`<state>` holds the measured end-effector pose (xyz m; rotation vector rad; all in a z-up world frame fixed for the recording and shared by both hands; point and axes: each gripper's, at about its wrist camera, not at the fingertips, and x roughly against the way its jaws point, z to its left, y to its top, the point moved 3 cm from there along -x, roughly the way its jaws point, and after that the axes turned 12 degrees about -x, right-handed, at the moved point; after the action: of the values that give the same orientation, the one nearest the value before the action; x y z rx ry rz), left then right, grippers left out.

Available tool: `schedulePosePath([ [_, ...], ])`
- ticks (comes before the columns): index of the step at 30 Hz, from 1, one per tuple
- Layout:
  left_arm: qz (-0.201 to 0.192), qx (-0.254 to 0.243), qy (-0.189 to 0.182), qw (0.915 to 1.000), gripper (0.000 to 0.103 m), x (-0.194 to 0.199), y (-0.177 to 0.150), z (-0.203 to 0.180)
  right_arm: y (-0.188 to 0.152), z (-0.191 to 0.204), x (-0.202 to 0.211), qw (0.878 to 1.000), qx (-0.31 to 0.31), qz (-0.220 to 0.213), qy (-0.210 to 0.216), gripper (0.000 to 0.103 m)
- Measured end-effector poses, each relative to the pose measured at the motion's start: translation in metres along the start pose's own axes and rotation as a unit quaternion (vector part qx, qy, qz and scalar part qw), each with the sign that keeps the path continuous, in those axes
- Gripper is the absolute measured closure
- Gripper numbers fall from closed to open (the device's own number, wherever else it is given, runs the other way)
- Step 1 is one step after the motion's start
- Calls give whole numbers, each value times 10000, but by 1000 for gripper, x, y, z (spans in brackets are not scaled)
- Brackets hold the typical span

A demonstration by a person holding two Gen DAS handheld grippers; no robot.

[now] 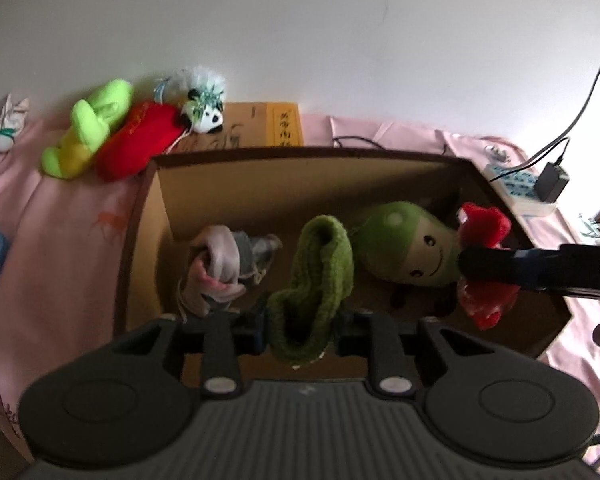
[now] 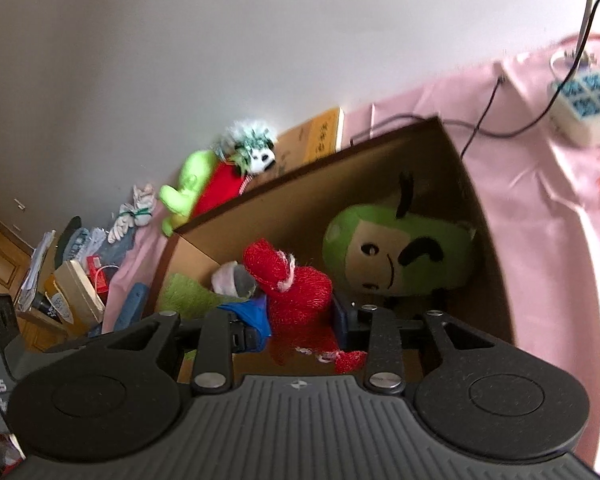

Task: Organize soft objects
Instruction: 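Carry both items into the brown box and open the left tool to drop the sock, then open the right tool to drop the red knit toy into the box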

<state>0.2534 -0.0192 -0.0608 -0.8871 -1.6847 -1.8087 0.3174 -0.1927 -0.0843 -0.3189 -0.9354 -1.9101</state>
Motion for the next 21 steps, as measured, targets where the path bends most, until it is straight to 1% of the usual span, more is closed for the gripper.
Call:
schedulePosePath([
  [1, 43, -29, 52, 10000, 59, -5, 0, -1, 0, -1, -4, 10000, -56, 43, 1, 85],
  [2, 59, -57, 98, 9999, 50, -8, 0, -2, 1, -2, -7, 9999, -89, 67, 2, 85],
  [6, 142, -147, 184, 9996, 48, -16, -2, -3, 3, -3, -19, 9996, 65, 117, -253, 83],
  [8, 176, -105, 177, 9996, 47, -19, -3, 0, 5, -6, -20, 9998, -40, 140, -136, 83],
  [10, 202, -20, 176, 9996, 47, -18, -5, 4, 5, -2, -22, 9990, 285, 63, -341, 82],
  [11, 209, 32, 188, 9996, 47, -17, -5, 6, 6, -2, -22, 9993, 288, 74, -243, 82],
  [12, 188, 66, 205, 9996, 47, -15, -6, 8, 7, -4, -23, 9998, 95, 175, -14, 82],
  [13, 152, 93, 221, 9996, 47, -13, -5, 9, 8, -5, -24, 9997, 22, 231, 24, 82],
  [15, 63, 145, 254, 9996, 47, -6, -5, 10, 4, 2, -24, 9974, 532, -34, -489, 81],
  [16, 21, 151, 286, 9995, 46, -3, -5, 10, 4, 3, -23, 9977, 547, -81, -401, 81],
  [17, -20, 147, 321, 9994, 46, 1, -4, 10, 5, 0, -23, 9993, 329, 61, -146, 81],
  [18, -78, 144, 368, 9992, 46, 6, -4, 10, 5, -1, -24, 9996, 174, 180, -131, 82],
  [19, -118, 151, 395, 9990, 46, 9, -4, 10, 4, 0, -24, 9989, 311, 101, -333, 80],
  [20, -157, 168, 420, 9989, 46, 14, -4, 11, 2, 3, -21, 9978, 507, -50, -420, 80],
  [21, -192, 192, 437, 9987, 46, 18, -4, 11, 2, 3, -19, 9990, 405, 12, -180, 81],
])
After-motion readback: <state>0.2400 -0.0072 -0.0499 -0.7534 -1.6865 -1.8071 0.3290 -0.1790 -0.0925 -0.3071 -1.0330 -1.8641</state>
